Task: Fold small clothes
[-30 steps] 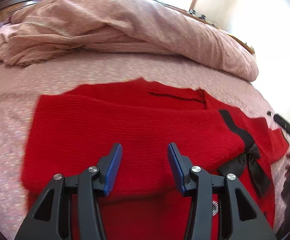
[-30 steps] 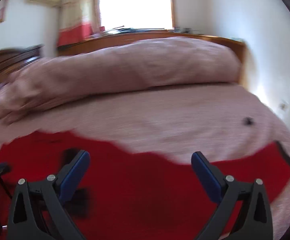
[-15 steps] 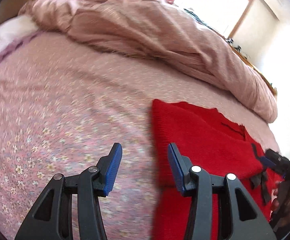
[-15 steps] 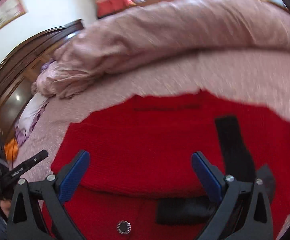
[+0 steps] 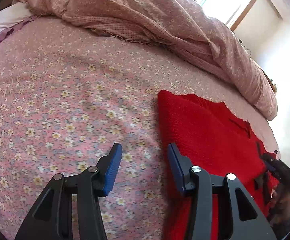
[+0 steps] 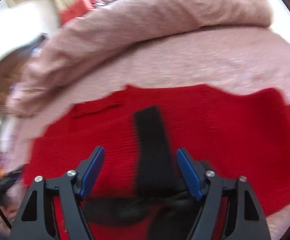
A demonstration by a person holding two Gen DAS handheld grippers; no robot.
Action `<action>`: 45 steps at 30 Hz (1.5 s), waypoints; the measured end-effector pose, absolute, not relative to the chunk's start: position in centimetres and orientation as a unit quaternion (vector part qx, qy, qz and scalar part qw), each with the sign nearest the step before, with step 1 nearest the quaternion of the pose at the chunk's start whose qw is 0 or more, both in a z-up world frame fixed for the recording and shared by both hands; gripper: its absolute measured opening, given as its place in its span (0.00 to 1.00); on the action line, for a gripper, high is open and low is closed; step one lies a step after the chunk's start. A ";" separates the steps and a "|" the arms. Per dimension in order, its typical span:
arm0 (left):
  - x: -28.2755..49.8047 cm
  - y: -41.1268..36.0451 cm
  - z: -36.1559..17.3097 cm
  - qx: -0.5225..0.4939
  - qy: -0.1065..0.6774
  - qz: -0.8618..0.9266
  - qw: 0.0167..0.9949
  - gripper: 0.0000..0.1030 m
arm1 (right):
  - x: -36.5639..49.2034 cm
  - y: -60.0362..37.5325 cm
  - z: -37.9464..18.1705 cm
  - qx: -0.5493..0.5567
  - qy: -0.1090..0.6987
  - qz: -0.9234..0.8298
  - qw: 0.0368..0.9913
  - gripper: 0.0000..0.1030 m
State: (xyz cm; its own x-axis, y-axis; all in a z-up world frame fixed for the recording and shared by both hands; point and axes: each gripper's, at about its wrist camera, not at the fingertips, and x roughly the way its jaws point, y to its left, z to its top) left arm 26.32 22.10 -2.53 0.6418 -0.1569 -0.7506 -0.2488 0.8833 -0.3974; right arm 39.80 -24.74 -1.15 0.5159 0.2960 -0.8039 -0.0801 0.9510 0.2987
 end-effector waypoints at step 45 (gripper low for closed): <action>33.0 20.7 -5.4 -0.403 0.445 -0.136 0.788 0.16 | 33.8 -3.0 1.4 0.106 0.462 0.365 0.801 0.24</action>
